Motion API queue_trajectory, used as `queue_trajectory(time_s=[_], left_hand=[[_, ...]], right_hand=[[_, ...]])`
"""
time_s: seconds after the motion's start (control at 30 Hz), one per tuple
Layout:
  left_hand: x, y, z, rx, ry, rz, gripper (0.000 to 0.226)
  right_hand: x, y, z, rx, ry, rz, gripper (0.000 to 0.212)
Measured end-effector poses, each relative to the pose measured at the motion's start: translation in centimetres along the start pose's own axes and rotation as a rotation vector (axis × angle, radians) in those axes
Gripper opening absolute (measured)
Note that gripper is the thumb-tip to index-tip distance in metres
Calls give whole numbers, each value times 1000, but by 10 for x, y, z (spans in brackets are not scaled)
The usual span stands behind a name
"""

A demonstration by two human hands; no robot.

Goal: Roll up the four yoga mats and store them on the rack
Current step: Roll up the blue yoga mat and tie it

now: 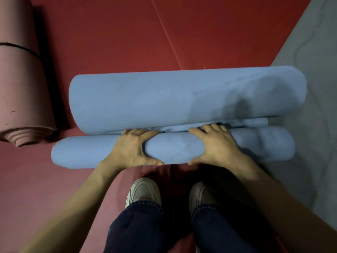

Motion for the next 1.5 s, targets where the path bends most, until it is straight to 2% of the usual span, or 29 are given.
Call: queue_trajectory(time_s=[0.13, 0.27, 0.33, 0.37, 0.43, 0.5, 0.6, 0.7, 0.8, 0.87, 0.97, 1.07, 1.17, 1.3, 1.37, 1.5], left_hand=[[6, 3, -19, 36, 1, -37, 95], [4, 2, -21, 13, -71, -86, 98], [1, 2, -17, -7, -106, -96, 97], [-2, 2, -14, -24, -122, -103, 97], [-8, 2, -9, -49, -147, -139, 97], [-9, 0, -4, -32, -121, -173, 97], [-10, -7, 1, 12, -91, -140, 106], [-17, -18, 8, 101, -155, -115, 111], [-30, -40, 13, 396, -318, -148, 88], [-34, -43, 20, 471, -382, -168, 68], [-33, -43, 30, 501, -301, -179, 45], [-26, -48, 31, 539, -112, -216, 39], [-17, -46, 28, 547, -30, -89, 49], [-6, -12, 15, 416, -26, 126, 80], [-10, -11, 22, 383, -25, 146, 89], [-22, -32, 56, 280, -56, 92, 103]], right_hand=[[-7, 6, -14, 8, -21, 36, 102], [-8, 12, -15, -14, -28, 33, 107], [-5, 7, -10, -17, 13, 108, 105], [-1, 4, -5, -1, 50, 191, 97], [5, -1, 7, 35, 103, 312, 67], [5, 3, 22, -1, 84, 275, 51], [9, 8, 42, -43, 43, 270, 61], [16, -12, 48, 128, 61, 326, 76], [14, -11, 41, 99, 107, 321, 68], [9, -3, 28, 122, 108, 208, 71], [8, 6, 16, 192, 104, 111, 96], [10, 4, 26, 141, 99, 78, 106], [15, -10, 40, 153, 77, 73, 101], [28, -20, 65, 34, 41, 83, 96], [31, -22, 72, 37, 38, 96, 91], [26, -38, 63, 443, 131, 138, 74]])
Point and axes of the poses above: each hand's wrist, its own z-axis towards the middle knuckle, its own y-axis out of the palm, x = y × z, the point moved 9 cm from there along z, towards the middle knuckle, and after that the axes turned 11 degrees about -z, right-handed, at the moved point
